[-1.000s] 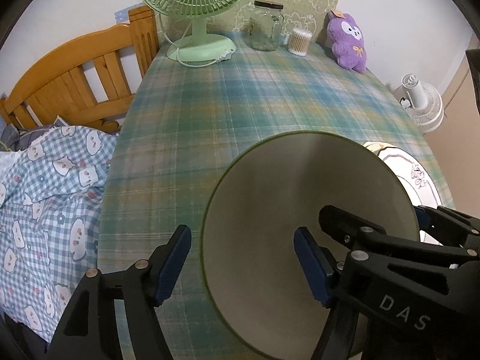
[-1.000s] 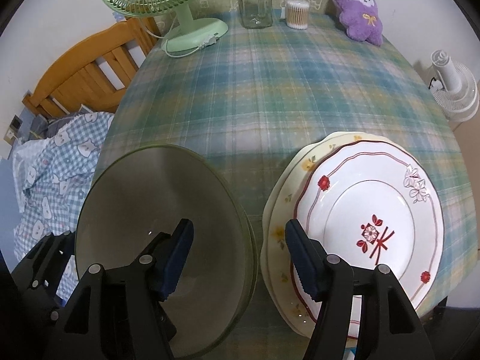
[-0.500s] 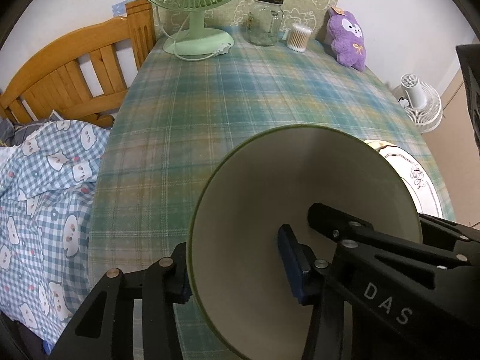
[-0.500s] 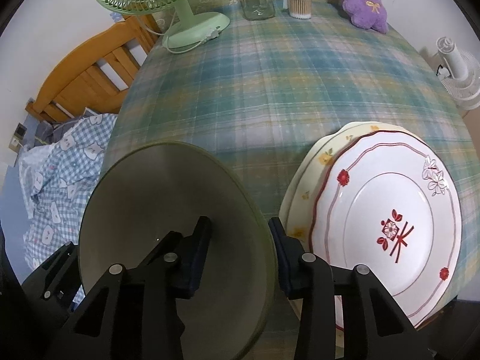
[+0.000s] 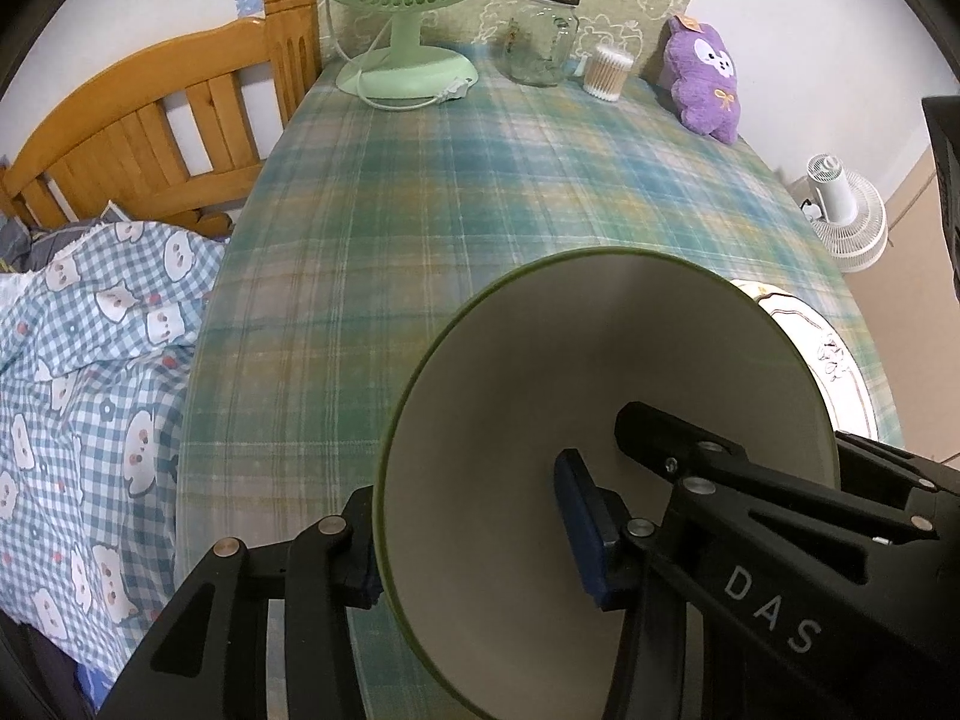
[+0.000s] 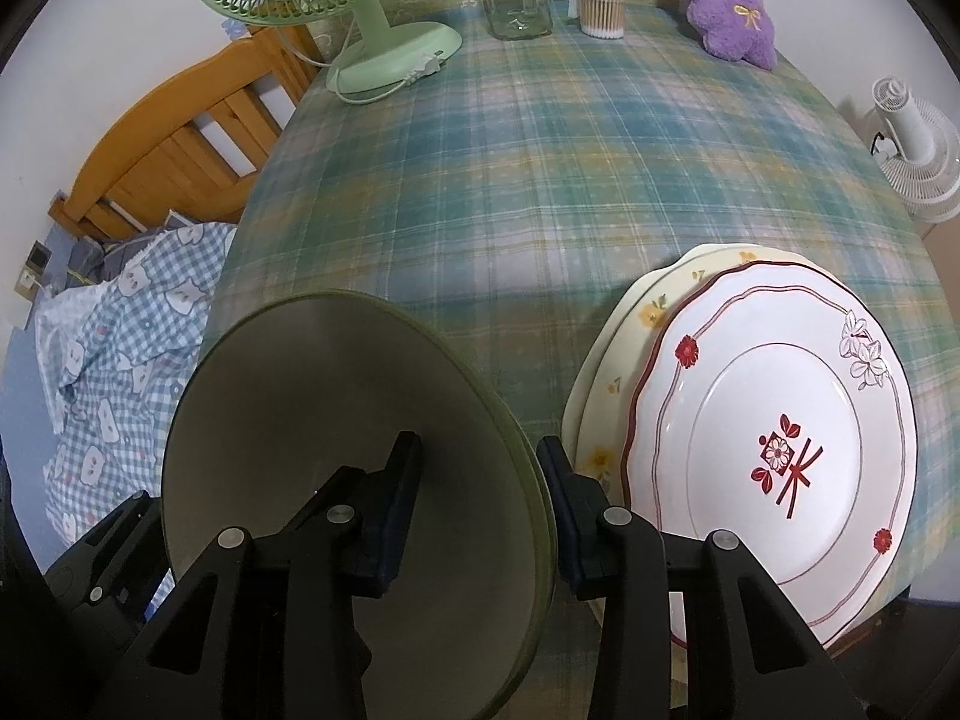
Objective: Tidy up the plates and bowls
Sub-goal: 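Carry the bowl over the plate stack and lower it onto the plates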
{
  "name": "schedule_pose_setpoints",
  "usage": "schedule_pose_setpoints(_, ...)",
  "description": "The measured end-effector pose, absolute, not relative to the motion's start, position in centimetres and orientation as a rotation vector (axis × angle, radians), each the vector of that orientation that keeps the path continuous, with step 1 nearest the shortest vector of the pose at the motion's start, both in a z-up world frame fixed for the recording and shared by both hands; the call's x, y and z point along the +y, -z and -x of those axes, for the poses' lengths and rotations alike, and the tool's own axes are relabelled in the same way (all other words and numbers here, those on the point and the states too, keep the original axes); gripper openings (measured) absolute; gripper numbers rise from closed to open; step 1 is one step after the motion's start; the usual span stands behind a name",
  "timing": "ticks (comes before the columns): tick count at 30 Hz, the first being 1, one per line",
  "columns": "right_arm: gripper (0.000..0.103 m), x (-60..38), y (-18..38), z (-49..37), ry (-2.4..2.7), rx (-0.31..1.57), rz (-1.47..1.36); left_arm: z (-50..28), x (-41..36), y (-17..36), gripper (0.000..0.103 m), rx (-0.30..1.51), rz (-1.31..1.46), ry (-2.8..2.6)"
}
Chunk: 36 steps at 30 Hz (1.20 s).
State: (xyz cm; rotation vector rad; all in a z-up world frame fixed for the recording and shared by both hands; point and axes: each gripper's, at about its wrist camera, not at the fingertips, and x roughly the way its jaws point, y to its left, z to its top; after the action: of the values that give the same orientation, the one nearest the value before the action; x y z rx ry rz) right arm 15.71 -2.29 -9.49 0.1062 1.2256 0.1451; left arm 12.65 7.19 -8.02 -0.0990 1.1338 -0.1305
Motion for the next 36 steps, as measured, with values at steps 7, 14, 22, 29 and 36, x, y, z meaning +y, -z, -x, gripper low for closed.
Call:
schedule_pose_setpoints(7,0.043,-2.4,8.9,-15.3,-0.138,1.233,-0.115,-12.3,7.2,7.7,0.046,1.138,0.12,0.12)
schedule_pose_setpoints(14,0.043,-2.8,7.1,-14.5,-0.117,1.202,-0.12,-11.7,6.9,6.2,0.045,1.114,0.106,0.134)
schedule_pose_setpoints(22,0.043,-4.0,4.2,-13.5,-0.111,1.154,-0.124,-11.3,5.8,3.6,0.045,1.074,0.085,0.152)
schedule_pose_setpoints(29,0.043,-5.7,2.9,-13.6,-0.145,1.124,-0.115,-11.0,4.5,2.1,0.045,1.038,0.078,0.125)
schedule_pose_setpoints(36,0.043,-7.7,2.1,-13.9,-0.177,1.111,-0.1,-11.2,2.8,1.3,0.045,1.021,0.083,0.095)
